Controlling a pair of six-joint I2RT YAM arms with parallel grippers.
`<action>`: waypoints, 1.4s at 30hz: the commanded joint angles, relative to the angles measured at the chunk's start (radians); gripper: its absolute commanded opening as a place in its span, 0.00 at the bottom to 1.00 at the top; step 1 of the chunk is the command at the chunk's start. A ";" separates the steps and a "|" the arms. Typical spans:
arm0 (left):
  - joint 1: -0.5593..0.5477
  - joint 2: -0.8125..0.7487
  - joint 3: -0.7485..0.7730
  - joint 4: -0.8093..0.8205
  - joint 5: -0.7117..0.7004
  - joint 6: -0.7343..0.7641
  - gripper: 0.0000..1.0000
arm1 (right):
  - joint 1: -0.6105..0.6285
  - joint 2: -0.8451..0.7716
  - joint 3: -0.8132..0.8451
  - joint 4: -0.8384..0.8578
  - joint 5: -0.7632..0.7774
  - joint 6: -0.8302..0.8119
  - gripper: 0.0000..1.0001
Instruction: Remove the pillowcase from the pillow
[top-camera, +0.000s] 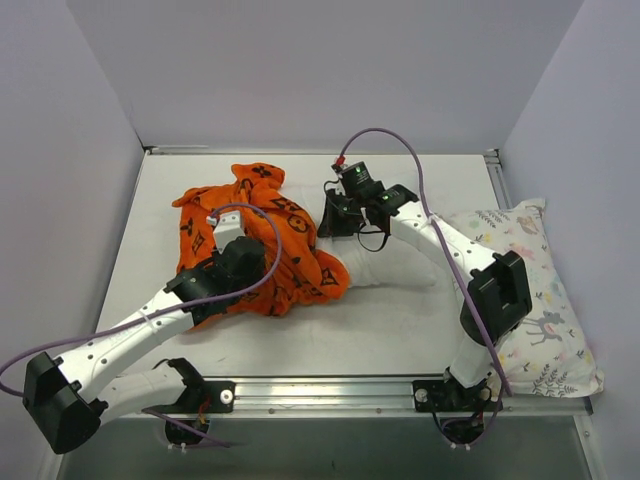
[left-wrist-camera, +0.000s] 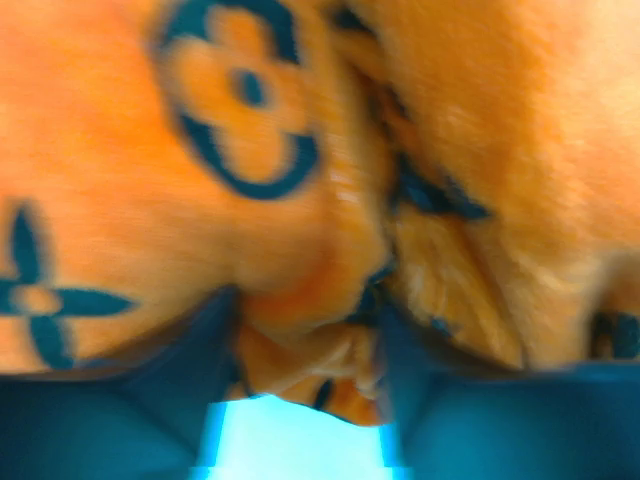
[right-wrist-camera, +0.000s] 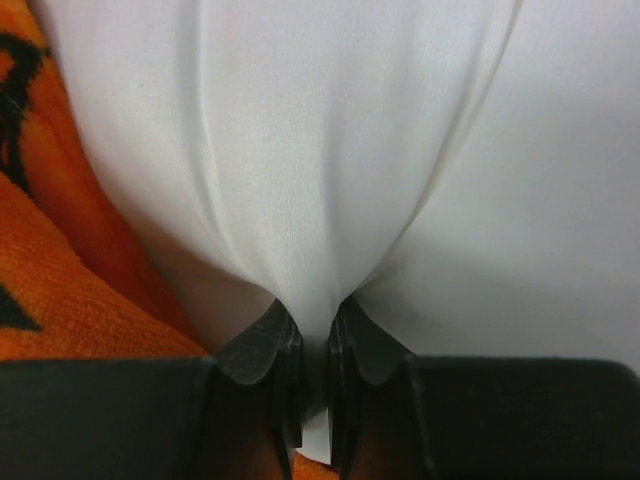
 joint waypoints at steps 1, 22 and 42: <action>0.052 -0.034 0.012 -0.005 -0.129 0.004 0.37 | -0.008 -0.082 0.000 0.004 0.070 -0.002 0.00; 1.158 -0.128 -0.114 -0.028 0.299 0.041 0.00 | -0.251 -0.205 0.195 -0.196 0.056 -0.057 0.00; 1.122 -0.005 -0.126 0.137 0.646 0.193 0.00 | 0.241 -0.137 0.114 -0.180 0.354 -0.357 0.94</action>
